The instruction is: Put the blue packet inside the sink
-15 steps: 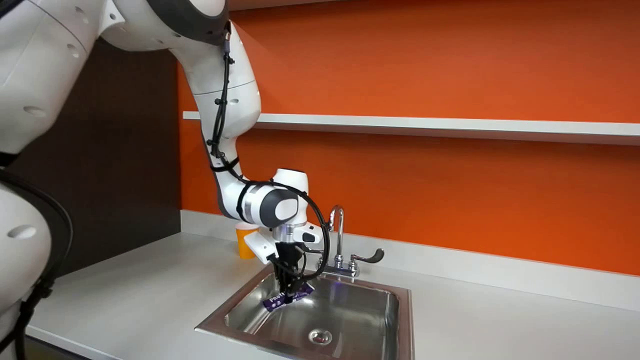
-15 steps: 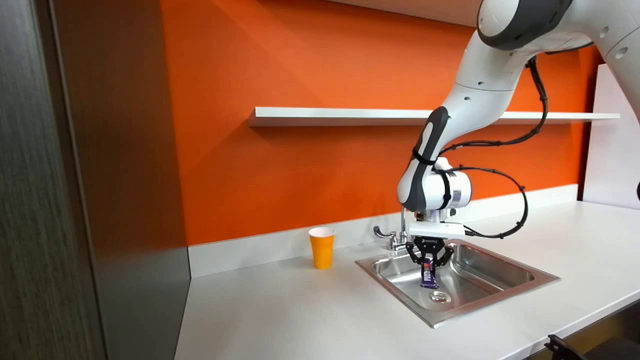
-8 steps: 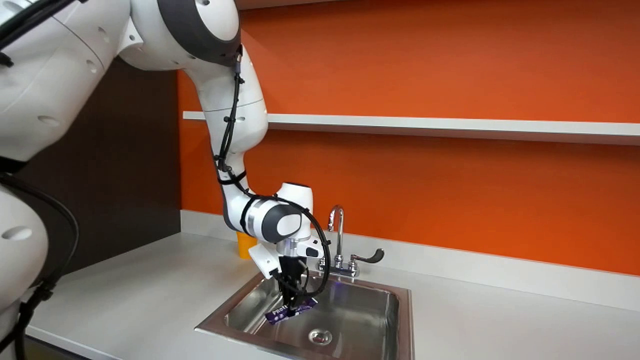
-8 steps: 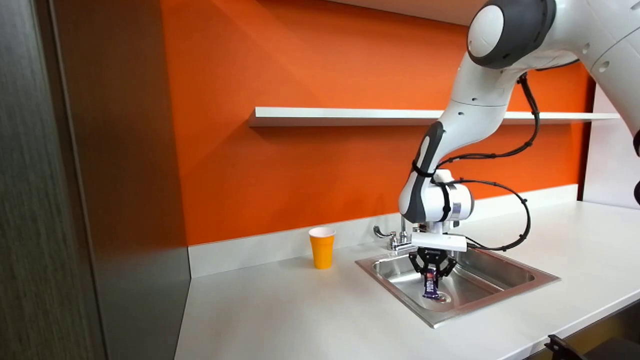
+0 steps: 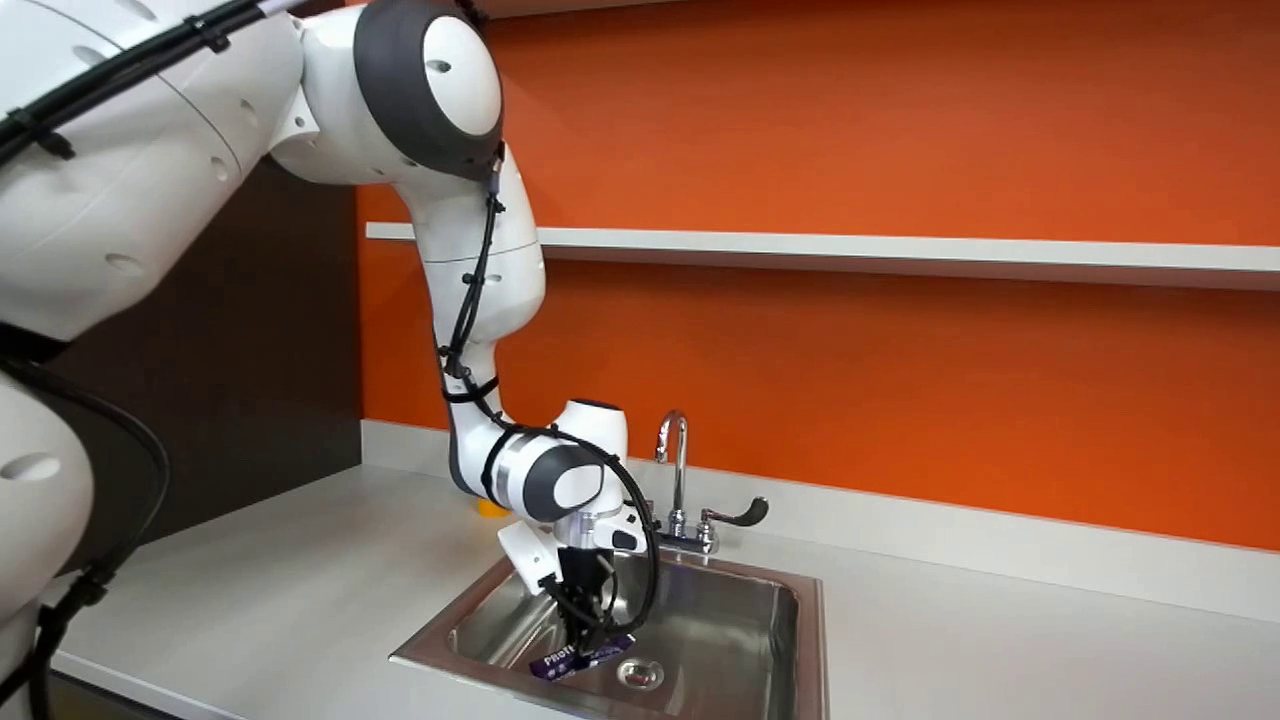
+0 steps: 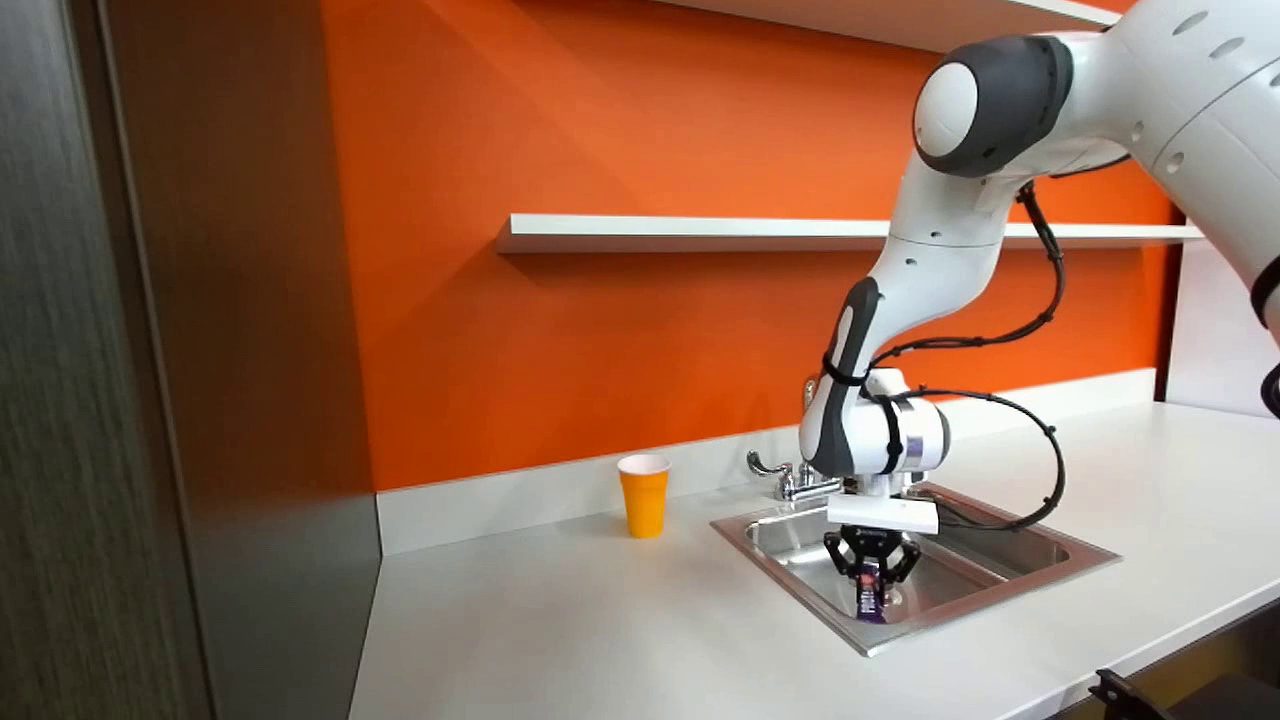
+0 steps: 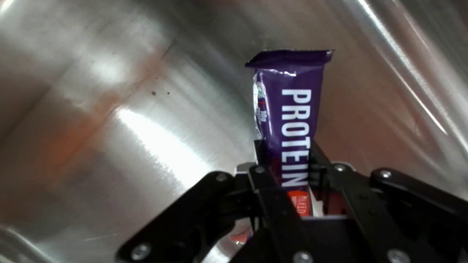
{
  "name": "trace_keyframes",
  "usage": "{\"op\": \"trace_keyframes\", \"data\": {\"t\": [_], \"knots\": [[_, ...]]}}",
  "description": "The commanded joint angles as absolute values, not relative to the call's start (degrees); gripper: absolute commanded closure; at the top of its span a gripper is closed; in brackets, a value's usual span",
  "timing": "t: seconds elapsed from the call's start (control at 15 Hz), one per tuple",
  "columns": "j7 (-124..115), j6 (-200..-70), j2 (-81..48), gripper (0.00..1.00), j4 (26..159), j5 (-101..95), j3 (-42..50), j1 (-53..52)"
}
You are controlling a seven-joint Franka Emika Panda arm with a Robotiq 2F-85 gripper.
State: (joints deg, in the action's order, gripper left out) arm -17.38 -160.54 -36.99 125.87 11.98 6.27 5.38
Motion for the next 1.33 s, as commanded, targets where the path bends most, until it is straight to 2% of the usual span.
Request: {"op": "trace_keyframes", "data": {"t": [0.0, 0.07, 0.13, 0.53, 0.93, 1.27], "knots": [[-15.3, -161.2, -38.9, 0.93, 124.2, 13.6, 4.6, 7.3], [-15.7, -161.1, -39.2, 0.47, 124.0, 13.6, 4.8, 7.2], [-15.6, -161.1, -39.4, 0.45, 123.8, 13.6, 4.8, 7.3], [-15.0, -162.0, -35.8, 0.02, 125.3, 14.6, 4.2, 8.6], [-7.9, -160.9, -25.5, 0.00, 130.1, 15.3, 1.1, 12.0], [2.3, -156.6, -13.9, 0.00, 139.3, 14.2, -1.2, 13.0]]}}
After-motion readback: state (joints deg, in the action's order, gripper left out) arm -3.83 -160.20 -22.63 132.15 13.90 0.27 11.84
